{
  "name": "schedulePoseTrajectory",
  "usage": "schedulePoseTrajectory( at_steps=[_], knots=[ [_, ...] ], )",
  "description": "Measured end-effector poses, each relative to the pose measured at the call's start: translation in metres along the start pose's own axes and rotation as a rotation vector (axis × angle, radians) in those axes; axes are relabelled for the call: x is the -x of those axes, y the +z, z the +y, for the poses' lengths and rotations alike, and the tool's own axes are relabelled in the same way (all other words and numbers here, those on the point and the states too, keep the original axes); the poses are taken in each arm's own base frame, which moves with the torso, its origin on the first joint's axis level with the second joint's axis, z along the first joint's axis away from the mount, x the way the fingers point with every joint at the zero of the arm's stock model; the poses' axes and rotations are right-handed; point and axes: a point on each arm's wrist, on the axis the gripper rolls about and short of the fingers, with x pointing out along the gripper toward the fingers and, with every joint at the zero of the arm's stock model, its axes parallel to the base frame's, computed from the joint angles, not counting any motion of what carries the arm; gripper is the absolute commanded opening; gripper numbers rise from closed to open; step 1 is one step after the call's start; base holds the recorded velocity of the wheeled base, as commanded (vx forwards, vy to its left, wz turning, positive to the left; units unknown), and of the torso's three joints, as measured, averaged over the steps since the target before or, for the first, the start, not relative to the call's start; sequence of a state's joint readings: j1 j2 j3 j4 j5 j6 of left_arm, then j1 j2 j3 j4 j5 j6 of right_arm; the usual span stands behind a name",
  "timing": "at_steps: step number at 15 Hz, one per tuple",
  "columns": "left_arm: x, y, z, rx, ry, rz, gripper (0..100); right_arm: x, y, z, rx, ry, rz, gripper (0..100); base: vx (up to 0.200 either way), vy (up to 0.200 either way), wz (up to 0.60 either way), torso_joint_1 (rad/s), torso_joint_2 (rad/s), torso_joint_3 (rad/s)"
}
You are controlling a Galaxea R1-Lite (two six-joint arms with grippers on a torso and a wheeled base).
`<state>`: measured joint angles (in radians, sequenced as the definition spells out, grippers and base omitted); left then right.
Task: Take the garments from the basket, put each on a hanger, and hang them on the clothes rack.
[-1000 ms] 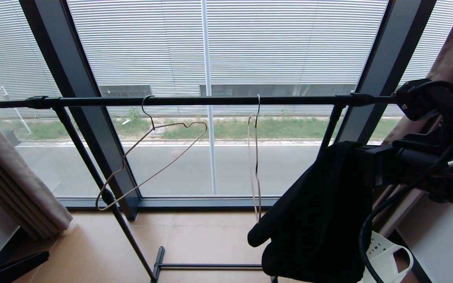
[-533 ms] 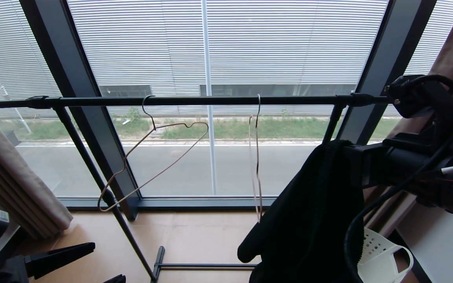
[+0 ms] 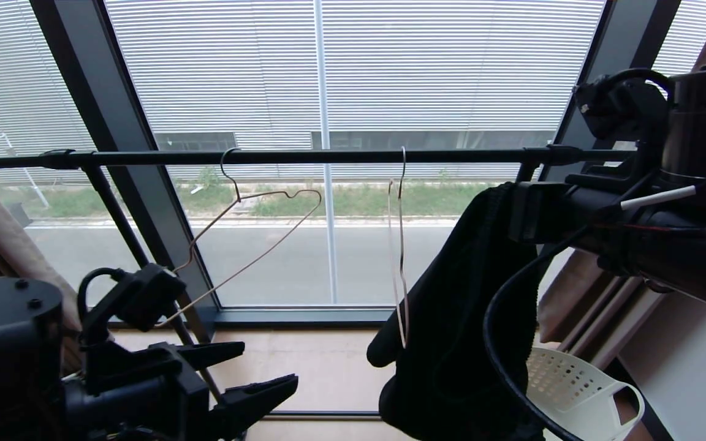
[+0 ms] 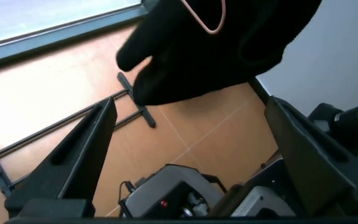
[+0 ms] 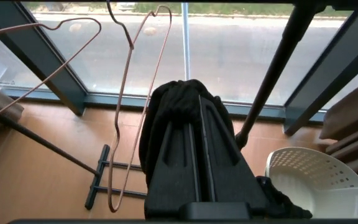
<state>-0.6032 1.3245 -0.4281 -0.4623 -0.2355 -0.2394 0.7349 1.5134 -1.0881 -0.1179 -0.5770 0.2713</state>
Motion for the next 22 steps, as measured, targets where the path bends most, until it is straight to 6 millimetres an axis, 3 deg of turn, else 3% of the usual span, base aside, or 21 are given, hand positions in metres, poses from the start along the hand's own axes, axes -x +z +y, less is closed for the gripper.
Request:
schedulePoseTrajectory(
  at_steps=[5, 10, 14, 22],
  knots=[
    [-0.064, 0.024, -0.035, 0.140, -0.071, 0.041, 100, -0.006, 0.005, 0.015, -0.006, -0.071, -0.045, 0, 0.000, 0.000, 0.00, 0.000, 0.00, 0.000],
    [-0.104, 0.012, -0.056, 0.222, -0.037, 0.110, 100, -0.009, 0.007, 0.031, -0.019, -0.071, -0.077, 0, 0.000, 0.000, 0.00, 0.000, 0.00, 0.000],
    [-0.123, 0.004, -0.060, 0.218, -0.021, 0.149, 100, -0.008, 0.007, 0.036, -0.046, -0.054, -0.081, 0, 0.000, 0.000, 0.00, 0.000, 0.00, 0.000],
    [-0.188, -0.016, -0.071, 0.190, 0.034, 0.207, 100, 0.005, 0.010, 0.038, -0.086, -0.020, -0.091, 0, 0.000, 0.000, 0.00, 0.000, 0.00, 0.000]
  ],
)
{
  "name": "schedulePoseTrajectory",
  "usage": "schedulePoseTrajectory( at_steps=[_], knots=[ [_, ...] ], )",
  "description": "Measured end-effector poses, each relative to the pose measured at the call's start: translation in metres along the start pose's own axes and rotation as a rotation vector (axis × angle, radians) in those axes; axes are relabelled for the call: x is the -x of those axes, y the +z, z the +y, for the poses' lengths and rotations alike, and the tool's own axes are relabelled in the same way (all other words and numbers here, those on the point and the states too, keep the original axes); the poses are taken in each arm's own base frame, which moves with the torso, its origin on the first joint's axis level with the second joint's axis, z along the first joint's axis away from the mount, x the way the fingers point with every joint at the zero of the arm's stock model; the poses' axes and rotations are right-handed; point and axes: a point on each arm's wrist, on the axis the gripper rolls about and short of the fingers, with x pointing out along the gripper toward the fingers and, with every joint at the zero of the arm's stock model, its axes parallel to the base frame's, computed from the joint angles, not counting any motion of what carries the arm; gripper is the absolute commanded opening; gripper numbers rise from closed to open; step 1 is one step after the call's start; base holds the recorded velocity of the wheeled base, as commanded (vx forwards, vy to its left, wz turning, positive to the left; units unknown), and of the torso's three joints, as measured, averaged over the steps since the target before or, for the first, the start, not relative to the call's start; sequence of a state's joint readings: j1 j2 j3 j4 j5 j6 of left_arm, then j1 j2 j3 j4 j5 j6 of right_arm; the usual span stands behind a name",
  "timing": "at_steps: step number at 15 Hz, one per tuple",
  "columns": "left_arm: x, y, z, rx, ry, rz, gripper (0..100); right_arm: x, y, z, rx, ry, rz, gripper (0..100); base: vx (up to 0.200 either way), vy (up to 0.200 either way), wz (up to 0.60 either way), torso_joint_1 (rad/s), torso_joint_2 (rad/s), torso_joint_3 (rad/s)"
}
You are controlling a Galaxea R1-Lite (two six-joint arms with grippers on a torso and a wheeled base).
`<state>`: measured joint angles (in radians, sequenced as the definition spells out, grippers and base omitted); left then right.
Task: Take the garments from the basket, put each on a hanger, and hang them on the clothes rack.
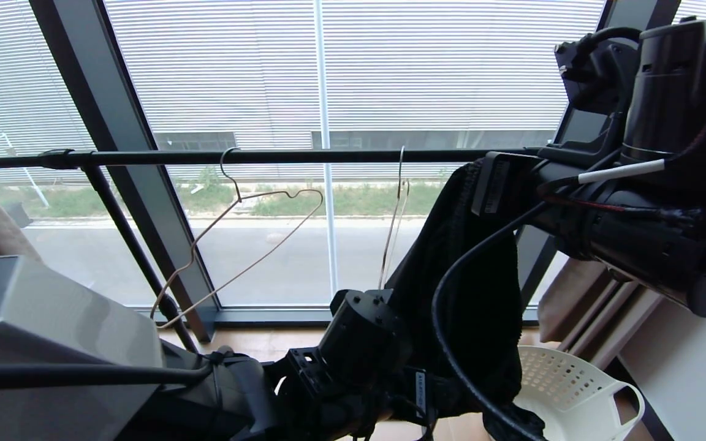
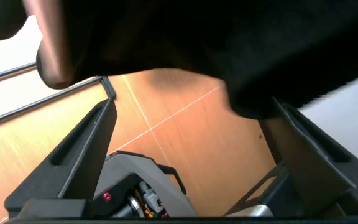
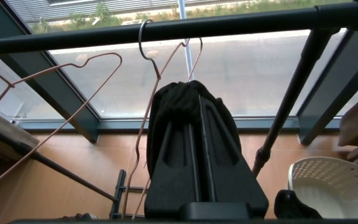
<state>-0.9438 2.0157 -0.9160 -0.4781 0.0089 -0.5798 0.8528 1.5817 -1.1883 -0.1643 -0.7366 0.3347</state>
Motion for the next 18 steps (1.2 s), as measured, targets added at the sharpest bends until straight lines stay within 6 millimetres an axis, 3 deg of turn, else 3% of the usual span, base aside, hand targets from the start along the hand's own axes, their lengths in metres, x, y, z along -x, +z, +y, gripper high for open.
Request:
schedulePoseTrajectory(
  at_steps=[4, 14, 18],
  knots=[
    [-0.018, -0.004, -0.001, -0.005, 0.008, 0.017, 100, 0.011, 0.007, -0.008, -0.015, 0.007, -0.016, 0, 0.000, 0.000, 0.00, 0.000, 0.00, 0.000],
    [0.002, 0.026, -0.018, 0.006, -0.055, -0.094, 100, 0.012, 0.005, -0.010, -0.045, 0.003, -0.011, 0, 0.000, 0.000, 0.00, 0.000, 0.00, 0.000],
    [-0.017, 0.009, -0.016, -0.007, -0.027, -0.038, 100, 0.014, 0.007, -0.011, -0.053, 0.005, -0.017, 0, 0.000, 0.000, 0.00, 0.000, 0.00, 0.000]
  ],
)
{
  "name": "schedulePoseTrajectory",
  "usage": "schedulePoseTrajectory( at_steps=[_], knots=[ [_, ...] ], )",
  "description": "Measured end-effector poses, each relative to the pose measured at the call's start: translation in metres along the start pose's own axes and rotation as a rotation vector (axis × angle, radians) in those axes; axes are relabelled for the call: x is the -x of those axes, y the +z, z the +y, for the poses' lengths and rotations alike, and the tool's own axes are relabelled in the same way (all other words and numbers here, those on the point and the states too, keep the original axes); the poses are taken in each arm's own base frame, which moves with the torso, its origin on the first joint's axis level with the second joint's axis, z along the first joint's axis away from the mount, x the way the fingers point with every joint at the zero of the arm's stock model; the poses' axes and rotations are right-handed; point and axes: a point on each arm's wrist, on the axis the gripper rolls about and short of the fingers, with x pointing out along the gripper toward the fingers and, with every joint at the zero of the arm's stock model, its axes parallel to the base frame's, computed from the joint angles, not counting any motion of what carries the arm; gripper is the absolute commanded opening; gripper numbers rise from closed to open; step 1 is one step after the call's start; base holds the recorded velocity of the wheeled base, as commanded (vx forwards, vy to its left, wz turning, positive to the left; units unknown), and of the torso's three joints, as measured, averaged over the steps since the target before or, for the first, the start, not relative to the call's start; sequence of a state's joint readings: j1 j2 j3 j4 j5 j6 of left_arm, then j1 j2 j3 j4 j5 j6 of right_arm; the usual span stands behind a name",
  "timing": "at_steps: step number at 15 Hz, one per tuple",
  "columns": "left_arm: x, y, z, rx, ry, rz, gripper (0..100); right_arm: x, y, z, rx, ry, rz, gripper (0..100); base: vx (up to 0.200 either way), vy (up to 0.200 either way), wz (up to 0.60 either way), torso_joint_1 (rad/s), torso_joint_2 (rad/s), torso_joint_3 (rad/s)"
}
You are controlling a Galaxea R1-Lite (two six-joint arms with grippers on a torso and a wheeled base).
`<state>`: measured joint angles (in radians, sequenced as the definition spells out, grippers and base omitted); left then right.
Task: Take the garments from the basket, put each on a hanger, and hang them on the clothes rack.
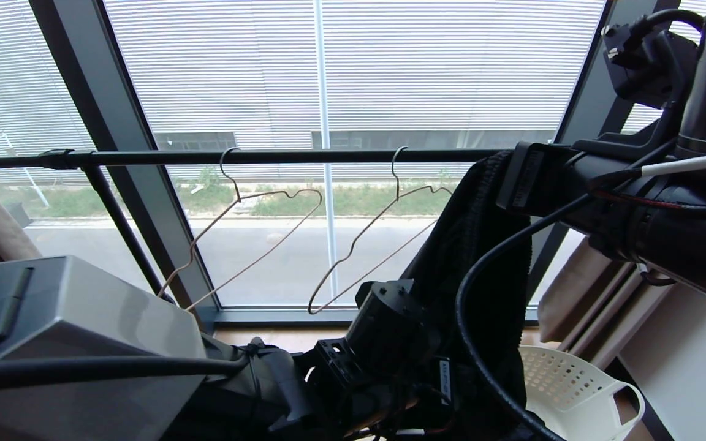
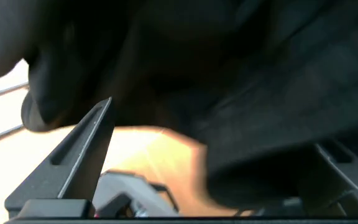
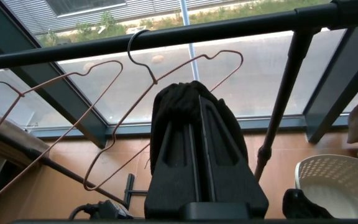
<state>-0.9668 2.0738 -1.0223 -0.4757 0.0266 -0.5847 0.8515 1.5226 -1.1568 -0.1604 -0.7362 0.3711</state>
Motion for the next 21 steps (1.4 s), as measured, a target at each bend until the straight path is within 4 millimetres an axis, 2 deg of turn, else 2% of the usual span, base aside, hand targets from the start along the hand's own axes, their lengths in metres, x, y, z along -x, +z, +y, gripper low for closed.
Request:
schedulePoseTrajectory(
  at_steps=[1, 3, 5, 10, 12, 16, 21],
  knots=[
    [-0.006, -0.006, 0.002, -0.003, 0.014, 0.019, 0, 0.000, 0.000, -0.001, -0.002, 0.000, -0.001, 0, 0.000, 0.000, 0.00, 0.000, 0.00, 0.000],
    [-0.009, -0.013, 0.005, -0.007, 0.044, 0.038, 0, 0.002, 0.001, -0.002, -0.007, -0.001, -0.003, 0, 0.000, 0.000, 0.00, 0.000, 0.00, 0.000],
    [-0.002, -0.012, 0.005, -0.008, 0.050, 0.040, 0, 0.001, 0.003, -0.005, -0.012, -0.012, -0.008, 0, 0.000, 0.000, 0.00, 0.000, 0.00, 0.000],
    [0.053, -0.010, 0.007, -0.034, 0.068, 0.001, 0, -0.013, 0.008, -0.028, -0.022, -0.115, -0.030, 0, 0.000, 0.000, 0.00, 0.000, 0.00, 0.000],
    [0.079, -0.011, 0.016, -0.091, 0.128, -0.041, 0, -0.013, 0.007, -0.039, -0.001, -0.150, -0.023, 0, 0.000, 0.000, 0.00, 0.000, 0.00, 0.000],
    [0.122, 0.005, 0.041, -0.142, 0.285, -0.097, 0, -0.006, -0.015, -0.056, 0.129, -0.172, 0.070, 0, 0.000, 0.000, 0.00, 0.000, 0.00, 0.000],
    [0.145, 0.030, 0.066, -0.144, 0.380, -0.116, 0, 0.005, -0.045, -0.064, 0.283, -0.186, 0.256, 0, 0.000, 0.000, 0.00, 0.000, 0.00, 0.000]
  ],
)
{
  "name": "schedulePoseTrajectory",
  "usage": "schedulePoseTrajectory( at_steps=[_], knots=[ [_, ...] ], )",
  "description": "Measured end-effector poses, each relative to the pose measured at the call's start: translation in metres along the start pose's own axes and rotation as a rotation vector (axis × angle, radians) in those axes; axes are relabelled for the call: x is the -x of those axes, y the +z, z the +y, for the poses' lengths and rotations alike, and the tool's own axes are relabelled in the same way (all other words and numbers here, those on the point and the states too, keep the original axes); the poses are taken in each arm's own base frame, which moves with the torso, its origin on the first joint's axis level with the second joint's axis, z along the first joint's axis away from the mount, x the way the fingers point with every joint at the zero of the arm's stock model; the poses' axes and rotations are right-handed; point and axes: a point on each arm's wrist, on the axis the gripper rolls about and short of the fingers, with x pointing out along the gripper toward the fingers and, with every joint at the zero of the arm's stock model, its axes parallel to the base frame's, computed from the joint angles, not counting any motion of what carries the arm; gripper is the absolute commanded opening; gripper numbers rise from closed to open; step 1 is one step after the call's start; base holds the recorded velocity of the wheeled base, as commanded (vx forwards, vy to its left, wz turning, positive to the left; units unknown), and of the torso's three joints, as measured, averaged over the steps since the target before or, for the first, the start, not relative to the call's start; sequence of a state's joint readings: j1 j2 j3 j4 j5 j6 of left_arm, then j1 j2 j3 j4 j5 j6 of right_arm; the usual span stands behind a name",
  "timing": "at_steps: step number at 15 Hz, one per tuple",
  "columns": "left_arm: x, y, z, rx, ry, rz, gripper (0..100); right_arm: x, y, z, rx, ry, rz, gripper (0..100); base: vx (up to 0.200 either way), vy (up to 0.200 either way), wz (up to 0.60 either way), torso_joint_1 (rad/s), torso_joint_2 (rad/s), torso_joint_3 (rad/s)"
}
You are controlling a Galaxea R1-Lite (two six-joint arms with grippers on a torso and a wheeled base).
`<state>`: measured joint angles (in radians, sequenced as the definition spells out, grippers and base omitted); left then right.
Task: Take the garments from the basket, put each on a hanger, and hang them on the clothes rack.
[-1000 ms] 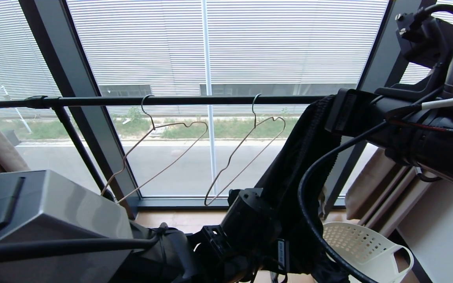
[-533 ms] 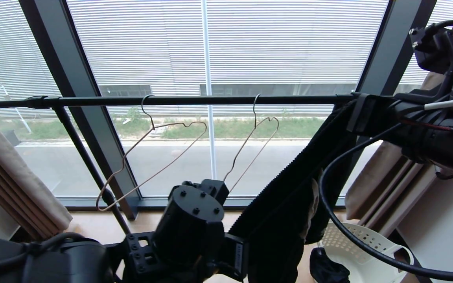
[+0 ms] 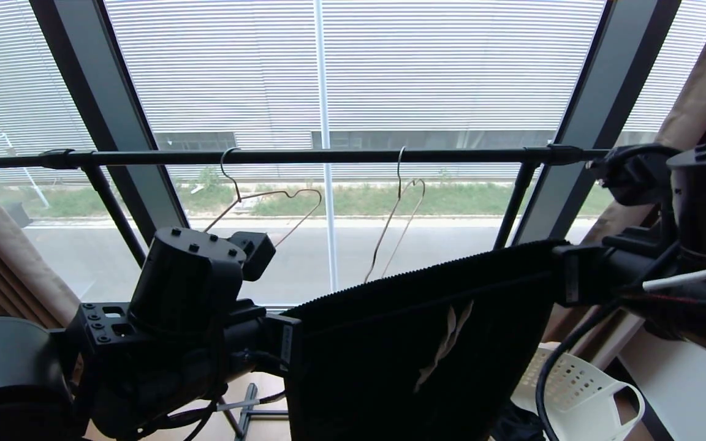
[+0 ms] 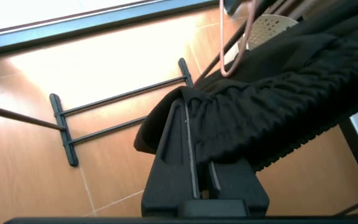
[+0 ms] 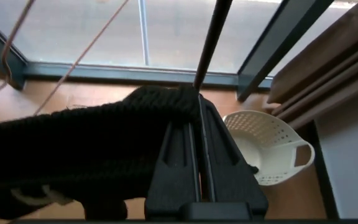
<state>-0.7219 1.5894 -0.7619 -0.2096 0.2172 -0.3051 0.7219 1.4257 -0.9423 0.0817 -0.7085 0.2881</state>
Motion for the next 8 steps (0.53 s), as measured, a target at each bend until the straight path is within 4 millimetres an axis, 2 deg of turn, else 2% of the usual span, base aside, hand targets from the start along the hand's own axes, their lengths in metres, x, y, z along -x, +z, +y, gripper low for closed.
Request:
schedulePoseTrajectory(
  at_steps=[2, 6, 8],
  knots=[
    [0.001, 0.004, 0.005, -0.009, -0.010, -0.007, 0, 0.008, -0.008, 0.005, 0.072, 0.023, 0.052, 0, 0.000, 0.000, 0.00, 0.000, 0.00, 0.000],
    [0.002, 0.008, 0.010, 0.001, -0.054, -0.020, 0, 0.017, -0.004, 0.005, 0.143, 0.028, 0.107, 0, 0.000, 0.000, 0.00, 0.000, 0.00, 0.000],
    [0.003, 0.017, 0.014, 0.016, -0.105, -0.059, 0, 0.022, -0.002, 0.004, 0.170, 0.053, 0.106, 0, 0.000, 0.000, 0.00, 0.000, 0.00, 0.000]
  ],
)
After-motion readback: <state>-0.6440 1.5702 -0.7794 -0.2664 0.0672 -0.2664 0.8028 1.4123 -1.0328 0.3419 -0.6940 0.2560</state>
